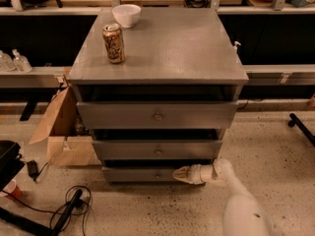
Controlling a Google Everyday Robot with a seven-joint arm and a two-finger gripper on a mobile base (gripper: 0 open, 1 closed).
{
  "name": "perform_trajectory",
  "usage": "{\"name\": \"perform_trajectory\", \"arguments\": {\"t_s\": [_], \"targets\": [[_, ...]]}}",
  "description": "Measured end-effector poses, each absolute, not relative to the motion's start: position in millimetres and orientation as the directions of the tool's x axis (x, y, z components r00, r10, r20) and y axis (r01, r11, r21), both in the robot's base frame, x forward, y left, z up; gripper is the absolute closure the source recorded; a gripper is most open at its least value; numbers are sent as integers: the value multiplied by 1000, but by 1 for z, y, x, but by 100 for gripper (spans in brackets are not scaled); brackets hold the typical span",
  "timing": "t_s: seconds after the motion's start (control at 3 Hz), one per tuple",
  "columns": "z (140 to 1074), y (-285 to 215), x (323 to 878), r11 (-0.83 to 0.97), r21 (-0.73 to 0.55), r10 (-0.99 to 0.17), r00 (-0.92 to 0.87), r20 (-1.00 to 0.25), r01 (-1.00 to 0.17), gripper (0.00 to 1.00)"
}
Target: Close bottom drawer
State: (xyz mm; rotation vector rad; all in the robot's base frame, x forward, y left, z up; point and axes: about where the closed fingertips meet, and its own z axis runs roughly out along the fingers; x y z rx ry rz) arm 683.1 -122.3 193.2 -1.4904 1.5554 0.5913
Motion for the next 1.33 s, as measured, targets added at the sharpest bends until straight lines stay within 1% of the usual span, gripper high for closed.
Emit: {"name": "perform_trajectory", "arguments": {"t_s": [0.33,0.67,1.0,1.33], "targets": [[230,-210,668,129,-223,-701,71,-710,-966,100],[286,-278,653,126,-233,-811,35,-584,-964,100],[387,-327,634,156,-312,-884,8,-468,-937,100],[459,-324,607,131,-357,-911,31,-412,-925,100]]}}
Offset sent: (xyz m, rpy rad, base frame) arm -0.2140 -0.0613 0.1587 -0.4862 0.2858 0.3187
